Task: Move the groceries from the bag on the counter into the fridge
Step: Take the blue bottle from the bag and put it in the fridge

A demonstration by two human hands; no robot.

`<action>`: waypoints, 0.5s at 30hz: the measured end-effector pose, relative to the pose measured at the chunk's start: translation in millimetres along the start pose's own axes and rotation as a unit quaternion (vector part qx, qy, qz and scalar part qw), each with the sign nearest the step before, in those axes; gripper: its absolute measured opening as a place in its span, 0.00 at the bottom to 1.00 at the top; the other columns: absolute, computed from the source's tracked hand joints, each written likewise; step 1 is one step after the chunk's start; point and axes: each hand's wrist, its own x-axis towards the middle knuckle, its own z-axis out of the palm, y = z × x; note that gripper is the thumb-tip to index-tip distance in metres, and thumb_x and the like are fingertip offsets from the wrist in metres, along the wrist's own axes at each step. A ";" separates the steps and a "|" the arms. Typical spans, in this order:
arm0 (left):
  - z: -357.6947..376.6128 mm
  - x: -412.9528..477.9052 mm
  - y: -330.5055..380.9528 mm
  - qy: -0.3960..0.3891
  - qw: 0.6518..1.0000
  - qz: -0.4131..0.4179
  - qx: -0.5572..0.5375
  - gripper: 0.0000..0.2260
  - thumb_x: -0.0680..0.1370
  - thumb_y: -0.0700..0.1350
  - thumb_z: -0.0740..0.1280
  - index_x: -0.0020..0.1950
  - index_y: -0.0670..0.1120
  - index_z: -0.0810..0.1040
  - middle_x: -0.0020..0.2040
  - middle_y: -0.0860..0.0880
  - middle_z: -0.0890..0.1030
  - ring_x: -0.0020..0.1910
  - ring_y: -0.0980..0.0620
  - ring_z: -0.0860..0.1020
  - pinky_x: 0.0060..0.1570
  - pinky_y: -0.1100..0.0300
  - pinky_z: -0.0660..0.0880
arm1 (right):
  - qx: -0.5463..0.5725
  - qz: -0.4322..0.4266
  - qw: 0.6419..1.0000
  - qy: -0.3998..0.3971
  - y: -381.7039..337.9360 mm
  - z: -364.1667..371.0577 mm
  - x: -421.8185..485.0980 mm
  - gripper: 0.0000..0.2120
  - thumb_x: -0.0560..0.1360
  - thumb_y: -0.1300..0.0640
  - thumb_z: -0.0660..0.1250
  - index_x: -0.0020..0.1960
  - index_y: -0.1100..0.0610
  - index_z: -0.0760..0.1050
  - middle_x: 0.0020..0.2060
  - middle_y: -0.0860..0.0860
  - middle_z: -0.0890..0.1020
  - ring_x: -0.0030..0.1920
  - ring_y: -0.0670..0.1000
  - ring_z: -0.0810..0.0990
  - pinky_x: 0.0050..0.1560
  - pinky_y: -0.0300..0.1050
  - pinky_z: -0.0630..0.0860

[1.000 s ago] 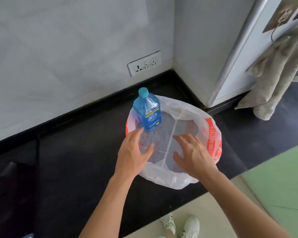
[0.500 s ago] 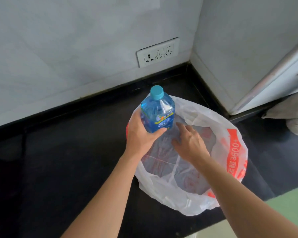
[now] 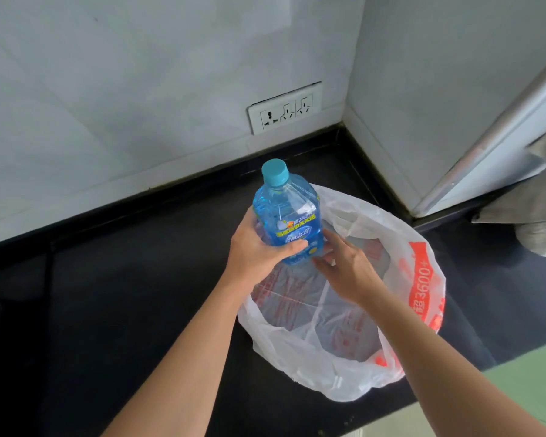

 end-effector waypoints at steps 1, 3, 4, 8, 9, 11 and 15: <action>-3.3 -3.4 7.9 -0.015 1.000 0.008 -0.003 0.33 0.62 0.51 0.81 0.64 0.54 0.74 0.58 0.56 0.81 0.60 0.56 0.79 0.58 0.46 0.79 | 0.015 -0.013 1.000 -0.008 -1.3 -7.0 -4.3 0.24 0.78 0.57 0.68 0.73 0.52 0.68 0.58 0.53 0.82 0.54 0.55 0.83 0.54 0.55 0.80; -8.5 -10.8 25.1 -0.038 0.999 0.020 -0.004 0.32 0.64 0.49 0.82 0.64 0.53 0.74 0.58 0.55 0.82 0.60 0.54 0.79 0.59 0.46 0.78 | 0.044 -0.030 0.998 -0.019 -5.2 -22.0 -14.0 0.23 0.79 0.57 0.69 0.72 0.53 0.70 0.56 0.51 0.84 0.52 0.49 0.84 0.55 0.49 0.81; -10.4 -15.7 34.2 -0.047 0.999 0.025 -0.008 0.30 0.65 0.46 0.82 0.64 0.52 0.75 0.58 0.55 0.82 0.60 0.54 0.80 0.60 0.46 0.78 | 0.058 -0.038 0.997 -0.016 -6.9 -28.6 -19.5 0.23 0.78 0.57 0.69 0.72 0.54 0.70 0.55 0.50 0.84 0.51 0.47 0.84 0.55 0.45 0.81; -14.6 -39.5 73.2 -0.071 0.996 0.040 -0.036 0.29 0.66 0.43 0.81 0.63 0.51 0.76 0.57 0.53 0.83 0.60 0.53 0.80 0.60 0.46 0.78 | 0.093 -0.054 0.994 0.009 -25.8 -57.8 -48.2 0.27 0.77 0.53 0.71 0.74 0.54 0.69 0.53 0.48 0.84 0.49 0.44 0.84 0.53 0.38 0.80; -15.3 -46.0 83.1 -0.074 0.995 0.045 -0.041 0.29 0.65 0.45 0.81 0.63 0.52 0.76 0.58 0.53 0.82 0.60 0.52 0.79 0.61 0.45 0.77 | 0.091 -0.059 0.994 0.009 -33.2 -65.1 -56.1 0.28 0.76 0.51 0.70 0.74 0.53 0.69 0.53 0.47 0.84 0.49 0.43 0.84 0.53 0.39 0.81; -16.8 -59.8 103.4 -0.073 0.995 0.052 -0.054 0.29 0.64 0.49 0.81 0.63 0.55 0.76 0.59 0.54 0.82 0.62 0.53 0.79 0.62 0.44 0.76 | 0.077 -0.072 0.994 0.012 -45.6 -76.8 -72.3 0.28 0.75 0.47 0.67 0.73 0.53 0.70 0.54 0.46 0.84 0.50 0.42 0.84 0.54 0.39 0.82; -20.0 -85.9 136.1 -0.067 0.993 0.071 -0.071 0.29 0.63 0.51 0.80 0.62 0.57 0.76 0.60 0.54 0.82 0.62 0.53 0.78 0.62 0.42 0.76 | 0.075 -0.089 0.993 0.036 -67.5 -95.9 -101.5 0.27 0.75 0.47 0.68 0.72 0.52 0.71 0.55 0.44 0.84 0.51 0.38 0.82 0.54 0.39 0.81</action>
